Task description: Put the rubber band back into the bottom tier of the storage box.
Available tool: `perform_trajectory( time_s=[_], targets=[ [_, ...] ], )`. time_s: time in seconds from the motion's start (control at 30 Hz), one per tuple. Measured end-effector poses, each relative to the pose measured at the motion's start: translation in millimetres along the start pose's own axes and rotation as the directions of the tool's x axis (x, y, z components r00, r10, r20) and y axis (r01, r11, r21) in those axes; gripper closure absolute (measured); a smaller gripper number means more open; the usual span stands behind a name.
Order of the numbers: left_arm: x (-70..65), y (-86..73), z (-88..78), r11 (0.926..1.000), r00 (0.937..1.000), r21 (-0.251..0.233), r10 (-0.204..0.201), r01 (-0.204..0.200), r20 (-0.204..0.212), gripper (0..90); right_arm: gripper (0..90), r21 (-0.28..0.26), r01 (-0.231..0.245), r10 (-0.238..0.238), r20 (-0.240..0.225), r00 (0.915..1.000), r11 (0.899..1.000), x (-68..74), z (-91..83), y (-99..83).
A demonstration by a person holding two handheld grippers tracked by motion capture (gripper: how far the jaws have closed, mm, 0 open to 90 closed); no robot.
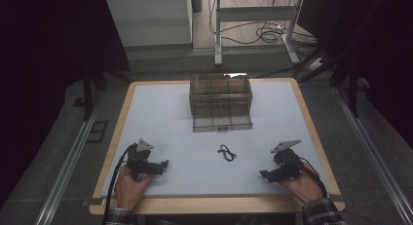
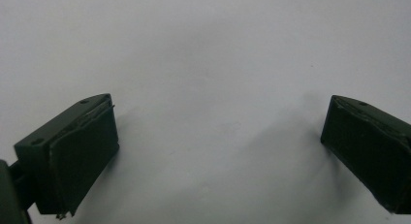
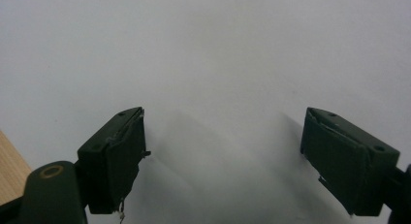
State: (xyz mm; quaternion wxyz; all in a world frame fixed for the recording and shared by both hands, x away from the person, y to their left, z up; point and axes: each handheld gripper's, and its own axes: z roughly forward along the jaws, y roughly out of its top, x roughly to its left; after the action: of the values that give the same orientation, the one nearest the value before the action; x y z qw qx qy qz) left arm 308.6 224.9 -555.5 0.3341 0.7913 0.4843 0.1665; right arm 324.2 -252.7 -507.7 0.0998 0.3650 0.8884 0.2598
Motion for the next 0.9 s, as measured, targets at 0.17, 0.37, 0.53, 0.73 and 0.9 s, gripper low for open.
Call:
perform_trajectory(
  time_s=[0.17, 0.37, 0.53, 0.73, 0.9],
  targets=[
    [-0.4, -0.1, 0.1, 1.0, 1.0, -0.001, -0.004, 0.004, 0.0, 0.0, 20.8, 0.012, 0.001, -0.001, -0.003, 1.0, 1.0, 4.0, -0.4, 7.0],
    [-0.1, 0.0, 0.0, 1.0, 1.0, 0.0, 0.0, 0.0, 0.0, 0.0, 22.4, 0.003, -0.013, 0.013, 0.001, 0.9999, 1.0, 5.8, -1.3, 13.2],
    [0.1, 0.0, -0.1, 1.0, 1.0, 0.0, 0.003, -0.003, 0.0, 0.0, 22.4, 0.01, -0.007, 0.007, -0.003, 1.0, 1.0, 7.4, -1.8, 18.7],
    [0.1, 0.0, 0.0, 1.0, 1.0, 0.0, 0.003, -0.003, -0.001, 0.0, 23.7, 0.031, 0.014, -0.014, -0.007, 0.9999, 0.999, 9.5, 0.5, 25.8],
    [0.1, 0.0, -0.1, 1.0, 1.0, 0.0, 0.002, -0.002, 0.0, 0.0, 25.7, 0.047, 0.024, -0.023, -0.019, 0.9996, 0.999, 11.1, 3.2, 35.0]
  ],
)
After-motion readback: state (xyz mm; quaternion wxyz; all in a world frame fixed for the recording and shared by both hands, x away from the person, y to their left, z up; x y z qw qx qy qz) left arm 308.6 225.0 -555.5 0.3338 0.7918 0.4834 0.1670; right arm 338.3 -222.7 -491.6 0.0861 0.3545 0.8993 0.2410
